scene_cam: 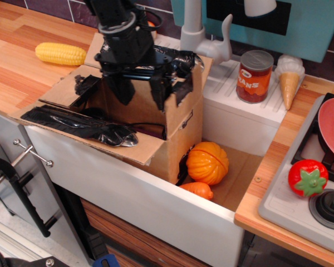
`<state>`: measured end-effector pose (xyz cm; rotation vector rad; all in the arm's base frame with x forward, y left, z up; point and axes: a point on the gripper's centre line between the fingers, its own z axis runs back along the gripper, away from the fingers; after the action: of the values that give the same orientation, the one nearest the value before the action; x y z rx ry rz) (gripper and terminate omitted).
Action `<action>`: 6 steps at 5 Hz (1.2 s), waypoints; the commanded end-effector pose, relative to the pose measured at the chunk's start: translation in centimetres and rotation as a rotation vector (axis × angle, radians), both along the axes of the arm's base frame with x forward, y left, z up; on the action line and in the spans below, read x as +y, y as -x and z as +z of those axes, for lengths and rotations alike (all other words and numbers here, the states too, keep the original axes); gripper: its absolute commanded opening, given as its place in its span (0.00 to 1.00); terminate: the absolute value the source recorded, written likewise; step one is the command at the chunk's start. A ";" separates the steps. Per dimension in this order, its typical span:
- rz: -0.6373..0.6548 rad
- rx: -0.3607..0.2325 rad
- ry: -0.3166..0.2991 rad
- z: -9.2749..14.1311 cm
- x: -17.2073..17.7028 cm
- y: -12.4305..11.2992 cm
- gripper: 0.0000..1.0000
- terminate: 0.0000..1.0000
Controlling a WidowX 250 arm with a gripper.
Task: Open small4fbox flaps
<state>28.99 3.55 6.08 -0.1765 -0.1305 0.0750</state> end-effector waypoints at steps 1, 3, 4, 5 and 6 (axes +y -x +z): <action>-0.020 -0.060 -0.045 1.4 -5.3 -0.3 1.00 0.00; -0.004 -0.096 -0.028 -0.4 -6.4 -1.2 1.00 0.00; 0.003 -0.095 0.005 -1.6 -6.2 -1.2 1.00 0.00; 0.034 -0.101 0.025 -2.4 -7.3 -1.1 1.00 0.00; 0.065 -0.110 0.040 -3.3 -8.4 -0.9 1.00 0.00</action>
<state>30.14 -3.86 3.21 -0.2121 -0.2686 0.1569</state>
